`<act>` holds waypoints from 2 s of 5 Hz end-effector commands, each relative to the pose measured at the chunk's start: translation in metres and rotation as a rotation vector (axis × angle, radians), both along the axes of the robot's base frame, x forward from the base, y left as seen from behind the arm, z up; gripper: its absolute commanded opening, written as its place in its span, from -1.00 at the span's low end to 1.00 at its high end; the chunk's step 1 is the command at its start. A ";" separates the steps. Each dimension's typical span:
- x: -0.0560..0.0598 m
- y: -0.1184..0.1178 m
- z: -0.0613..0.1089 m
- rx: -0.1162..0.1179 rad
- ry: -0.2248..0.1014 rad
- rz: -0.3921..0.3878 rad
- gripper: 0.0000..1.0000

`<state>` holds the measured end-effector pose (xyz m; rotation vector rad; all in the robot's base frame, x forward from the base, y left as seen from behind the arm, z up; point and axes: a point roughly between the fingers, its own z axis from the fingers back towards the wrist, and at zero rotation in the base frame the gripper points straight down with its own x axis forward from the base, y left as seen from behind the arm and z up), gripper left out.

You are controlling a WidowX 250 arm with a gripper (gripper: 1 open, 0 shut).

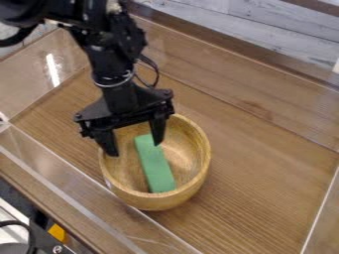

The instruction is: Remove the green block from inside the brown bowl and put it on the table

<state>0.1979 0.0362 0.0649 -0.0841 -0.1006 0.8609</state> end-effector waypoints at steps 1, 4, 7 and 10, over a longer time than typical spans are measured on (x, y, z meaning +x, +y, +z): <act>0.013 -0.007 -0.001 0.021 -0.048 -0.058 1.00; 0.025 -0.006 -0.009 -0.004 -0.043 -0.220 1.00; 0.028 -0.010 -0.032 0.005 -0.020 -0.261 1.00; 0.035 -0.021 -0.031 0.001 -0.010 -0.285 -1.00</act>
